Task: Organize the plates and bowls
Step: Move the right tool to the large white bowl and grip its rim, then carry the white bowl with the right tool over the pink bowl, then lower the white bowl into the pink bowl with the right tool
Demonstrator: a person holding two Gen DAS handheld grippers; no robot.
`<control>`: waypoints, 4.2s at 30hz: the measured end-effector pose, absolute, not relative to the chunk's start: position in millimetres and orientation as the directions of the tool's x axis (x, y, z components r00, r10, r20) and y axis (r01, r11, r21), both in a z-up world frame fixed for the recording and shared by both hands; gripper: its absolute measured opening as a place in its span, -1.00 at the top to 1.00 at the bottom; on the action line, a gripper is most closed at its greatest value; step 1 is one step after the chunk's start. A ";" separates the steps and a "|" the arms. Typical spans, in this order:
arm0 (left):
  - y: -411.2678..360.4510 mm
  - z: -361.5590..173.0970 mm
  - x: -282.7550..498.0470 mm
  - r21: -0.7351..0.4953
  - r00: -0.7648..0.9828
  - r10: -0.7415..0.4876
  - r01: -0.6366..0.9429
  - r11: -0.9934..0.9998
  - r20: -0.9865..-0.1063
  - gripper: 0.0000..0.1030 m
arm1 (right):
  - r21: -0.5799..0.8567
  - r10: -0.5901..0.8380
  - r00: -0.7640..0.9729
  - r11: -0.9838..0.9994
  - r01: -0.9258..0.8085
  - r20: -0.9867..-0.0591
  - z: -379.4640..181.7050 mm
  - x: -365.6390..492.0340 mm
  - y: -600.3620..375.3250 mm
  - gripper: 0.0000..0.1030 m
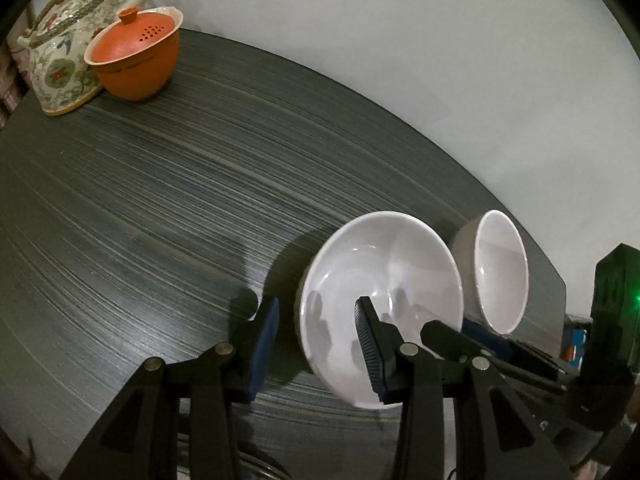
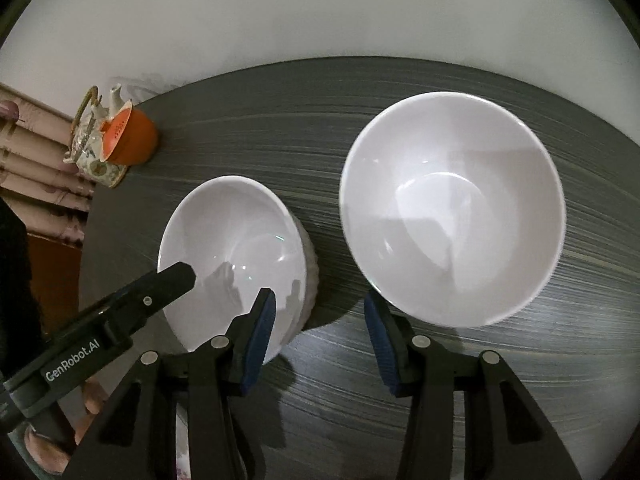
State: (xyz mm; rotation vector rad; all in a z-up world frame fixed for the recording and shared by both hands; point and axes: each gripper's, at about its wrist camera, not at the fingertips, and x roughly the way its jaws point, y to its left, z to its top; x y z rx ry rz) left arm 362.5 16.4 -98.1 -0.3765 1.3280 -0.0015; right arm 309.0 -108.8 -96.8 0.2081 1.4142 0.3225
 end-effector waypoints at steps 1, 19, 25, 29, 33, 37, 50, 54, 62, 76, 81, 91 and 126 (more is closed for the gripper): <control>16.0 -99.0 362.4 -0.269 0.253 -0.212 -0.217 0.939 -0.944 0.22 | 0.327 0.338 0.121 0.940 -0.098 -0.933 -98.3 309.3 -106.4 0.24; -12.1 -117.6 353.7 -0.254 0.215 -0.207 -0.222 0.941 -0.954 0.77 | 0.363 0.370 0.113 0.929 -0.073 -0.922 -104.8 306.6 -100.2 0.72; -27.8 -99.6 336.8 -0.258 0.225 -0.214 -0.191 0.947 -0.951 0.77 | 0.366 0.370 0.128 0.929 -0.060 -0.920 -92.2 292.7 -108.3 0.71; -41.2 -86.8 324.0 -0.262 0.238 -0.220 -0.163 0.951 -0.946 0.77 | 0.370 0.373 0.150 0.928 -0.048 -0.916 -75.8 278.4 -120.6 0.71; -51.5 -75.1 310.0 -0.272 0.247 -0.233 -0.138 0.952 -0.941 0.76 | 0.372 0.373 0.173 0.927 -0.040 -0.912 -60.3 261.5 -134.6 0.71; -63.6 -63.2 290.6 -0.276 0.244 -0.245 -0.104 0.955 -0.938 0.76 | 0.363 0.362 0.192 0.931 -0.033 -0.912 -47.7 243.5 -151.4 0.71; -83.3 -18.5 238.7 -0.291 0.246 -0.282 -0.001 0.957 -0.927 0.76 | 0.375 0.354 0.242 0.926 0.045 -0.904 -16.2 174.2 -205.3 0.71; -87.6 -3.3 219.0 -0.297 0.247 -0.290 0.009 0.955 -0.925 0.76 | 0.379 0.352 0.257 0.923 0.064 -0.900 -2.7 148.3 -210.5 0.70; -90.8 2.2 167.9 -0.297 0.225 -0.293 0.017 0.955 -0.929 0.76 | 0.382 0.349 0.252 0.919 0.096 -0.902 2.9 93.4 -215.0 0.70; -99.6 -44.4 115.4 -0.228 0.158 -0.227 0.012 0.973 -0.961 0.76 | 0.368 0.339 0.190 0.918 0.150 -0.921 -44.8 30.1 -217.1 0.70; -100.8 -53.0 114.7 -0.189 0.156 -0.189 0.015 0.982 -0.970 0.76 | 0.352 0.325 0.176 0.923 0.154 -0.929 -57.2 27.8 -213.4 0.70; -98.9 -57.4 114.6 -0.133 0.163 -0.134 0.018 0.991 -0.977 0.76 | 0.301 0.277 0.165 0.943 0.143 -0.947 -65.9 32.2 -196.0 0.69; -107.5 -63.7 126.9 -0.104 0.093 -0.103 -0.010 0.995 -0.990 0.72 | 0.304 0.279 0.148 0.935 0.185 -0.949 -78.1 33.4 -198.8 0.59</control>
